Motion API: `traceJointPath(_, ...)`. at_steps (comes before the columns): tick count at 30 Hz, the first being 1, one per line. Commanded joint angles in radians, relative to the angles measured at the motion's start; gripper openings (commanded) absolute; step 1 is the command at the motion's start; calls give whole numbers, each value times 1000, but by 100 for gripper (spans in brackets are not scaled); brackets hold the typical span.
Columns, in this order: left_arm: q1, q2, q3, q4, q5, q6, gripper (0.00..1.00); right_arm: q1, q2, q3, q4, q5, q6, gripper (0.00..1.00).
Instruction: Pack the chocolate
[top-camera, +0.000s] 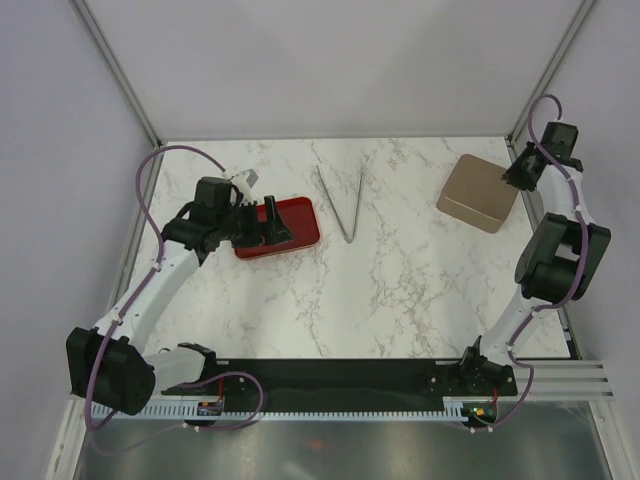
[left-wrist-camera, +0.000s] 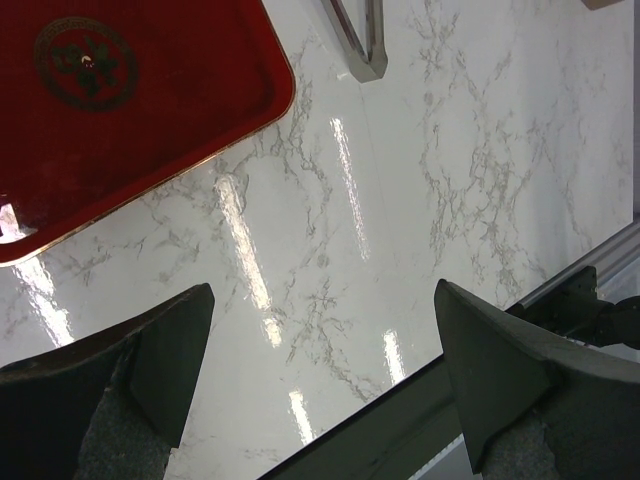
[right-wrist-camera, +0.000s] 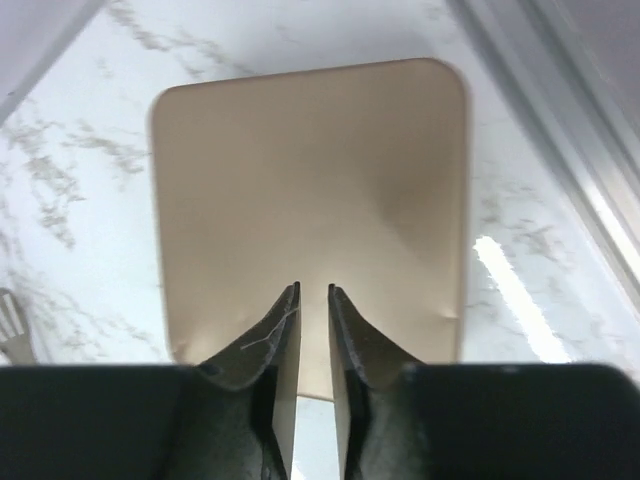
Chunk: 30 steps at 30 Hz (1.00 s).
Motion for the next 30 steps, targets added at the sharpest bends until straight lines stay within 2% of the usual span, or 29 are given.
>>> traceJointPath(1, 4, -38, 16, 39, 13, 40, 100, 81, -6, 45, -24, 26, -18, 23)
traceJointPath(3, 4, -41, 11, 37, 16, 43, 100, 99, 11, 37, 2, -9, -19, 19)
traceJointPath(8, 4, -61, 4, 44, 21, 52, 100, 116, 66, 4, 99, -101, -10, 17)
traceJointPath(15, 4, -72, -1, 54, 29, 55, 100, 122, 121, 2, 90, -74, -28, 17)
traceJointPath(23, 4, -97, -12, 59, 15, 63, 100, 145, 145, 56, -8, 14, -44, 21)
traceJointPath(26, 3, -116, -15, 73, 16, 64, 100, 191, 91, 65, -30, 55, -47, 29)
traceJointPath(29, 4, -146, -21, 94, 27, 66, 100, 260, 7, 62, -51, 78, -55, 43)
traceJointPath(30, 4, -155, -22, 100, 27, 67, 100, 282, -41, 51, -56, 86, -59, 51)
